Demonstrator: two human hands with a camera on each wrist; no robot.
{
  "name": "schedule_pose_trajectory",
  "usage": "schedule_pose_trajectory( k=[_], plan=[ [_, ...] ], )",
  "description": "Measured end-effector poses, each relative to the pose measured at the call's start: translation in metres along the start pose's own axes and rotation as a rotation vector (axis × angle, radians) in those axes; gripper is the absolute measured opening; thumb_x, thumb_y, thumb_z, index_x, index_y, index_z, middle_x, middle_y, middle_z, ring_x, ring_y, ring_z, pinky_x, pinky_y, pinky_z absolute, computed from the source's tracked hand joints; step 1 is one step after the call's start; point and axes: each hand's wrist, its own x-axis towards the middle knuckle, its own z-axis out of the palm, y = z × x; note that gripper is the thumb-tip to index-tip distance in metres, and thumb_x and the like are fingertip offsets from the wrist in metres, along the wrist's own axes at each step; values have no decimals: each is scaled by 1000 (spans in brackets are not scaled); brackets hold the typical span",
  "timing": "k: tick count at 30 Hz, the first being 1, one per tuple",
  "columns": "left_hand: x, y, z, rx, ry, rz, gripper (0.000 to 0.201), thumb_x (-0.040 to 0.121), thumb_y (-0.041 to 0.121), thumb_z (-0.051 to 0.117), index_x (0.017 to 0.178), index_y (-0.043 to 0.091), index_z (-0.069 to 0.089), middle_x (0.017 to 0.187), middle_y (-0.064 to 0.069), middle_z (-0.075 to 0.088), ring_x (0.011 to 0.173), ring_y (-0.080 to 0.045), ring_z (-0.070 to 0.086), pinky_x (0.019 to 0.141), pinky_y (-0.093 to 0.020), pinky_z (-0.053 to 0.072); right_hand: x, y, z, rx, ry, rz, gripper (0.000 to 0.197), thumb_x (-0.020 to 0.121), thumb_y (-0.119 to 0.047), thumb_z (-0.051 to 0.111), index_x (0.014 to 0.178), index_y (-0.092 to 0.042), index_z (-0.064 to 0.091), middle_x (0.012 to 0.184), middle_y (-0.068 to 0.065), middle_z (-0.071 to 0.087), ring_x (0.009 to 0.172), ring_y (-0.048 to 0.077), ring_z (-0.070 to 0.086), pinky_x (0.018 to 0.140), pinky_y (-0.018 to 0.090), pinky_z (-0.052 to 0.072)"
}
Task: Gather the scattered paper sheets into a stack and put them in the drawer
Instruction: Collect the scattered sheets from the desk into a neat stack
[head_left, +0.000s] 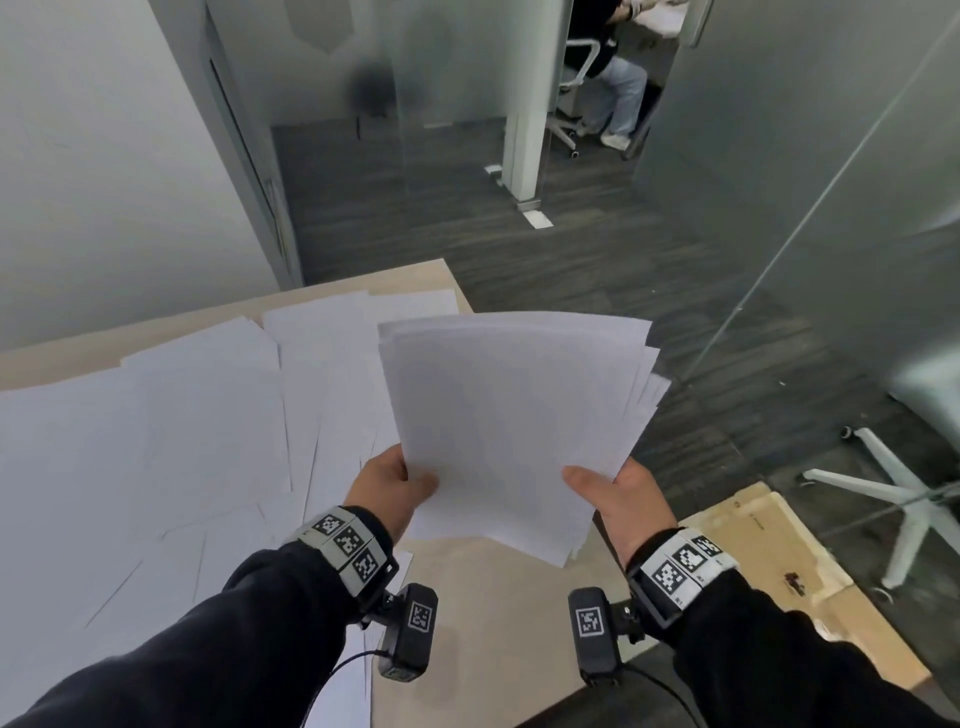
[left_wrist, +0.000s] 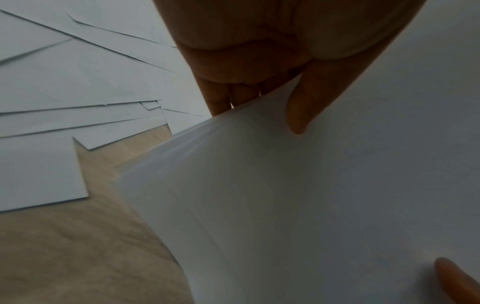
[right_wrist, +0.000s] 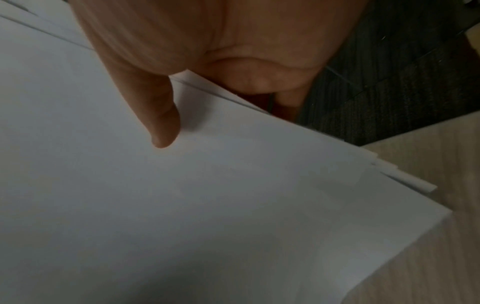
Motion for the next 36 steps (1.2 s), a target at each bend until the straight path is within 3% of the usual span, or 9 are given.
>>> schedule_pose_trajectory(
  k=[2, 4, 8, 14, 20, 24, 29, 32, 36],
  plan=[
    [-2, -5, -1, 16, -34, -31, 35, 82, 3, 69, 98, 33, 64, 98, 8, 74, 96, -16, 69, 92, -38, 52, -1, 6, 1, 1, -13, 9, 21, 85, -4, 70, 105, -9, 70, 101, 8, 75, 98, 27, 71, 88, 41, 55],
    [-4, -8, -1, 13, -59, -50, 36, 81, 3, 71, 100, 33, 63, 101, 9, 73, 98, -16, 68, 93, -38, 51, -2, 9, 2, 2, -16, 11, 23, 83, -2, 72, 104, -10, 70, 101, 8, 75, 97, 27, 71, 87, 41, 55],
    [-6, -10, -3, 3, -75, -45, 32, 82, 1, 70, 98, 29, 67, 94, 8, 75, 93, -12, 70, 87, -31, 51, -6, 13, 1, -40, -28, 11, 23, 81, -2, 73, 103, -11, 70, 97, 6, 76, 90, 21, 72, 76, 31, 54],
    [-10, -14, -6, 63, -42, -15, 18, 86, 10, 70, 91, 27, 72, 84, 7, 76, 84, -10, 70, 75, -23, 49, -12, 26, -6, -68, -22, 86, 16, 82, -1, 73, 96, -7, 73, 92, 8, 76, 88, 22, 72, 75, 30, 54],
    [-17, -12, -6, 98, -155, -36, 37, 80, 5, 74, 99, 35, 63, 97, 10, 74, 91, -5, 69, 82, -25, 51, -14, 31, -9, -90, -71, 124, 13, 81, 3, 72, 93, -1, 74, 93, 13, 76, 90, 26, 72, 80, 35, 56],
    [-14, -12, -6, 195, -157, -22, 19, 88, 17, 69, 92, 35, 69, 93, 11, 75, 89, -4, 69, 83, -24, 50, -13, 32, -11, -152, -72, 130, 13, 81, -3, 74, 92, -8, 75, 89, 5, 77, 86, 18, 73, 74, 26, 54],
    [-11, -10, -4, 162, -60, 29, 20, 89, 19, 69, 86, 39, 70, 89, 14, 74, 89, -6, 68, 83, -25, 50, -7, 26, -8, -225, 4, 58, 5, 80, -11, 77, 81, -15, 75, 82, -4, 77, 78, 7, 72, 70, 17, 52],
    [-8, -11, -4, 171, -65, 15, 19, 87, 18, 71, 90, 37, 69, 92, 14, 73, 91, -6, 67, 85, -28, 50, -7, 21, -7, -216, -9, 24, 11, 80, -7, 76, 80, -18, 75, 81, -6, 77, 77, 4, 72, 66, 11, 51],
    [-7, -16, -3, 211, -123, -32, 29, 82, 20, 75, 106, 32, 64, 107, 9, 69, 98, -10, 66, 92, -31, 51, -8, 22, -6, -282, -88, 26, 13, 81, -9, 75, 91, -17, 75, 88, -2, 77, 83, 9, 72, 71, 18, 54]
  ],
)
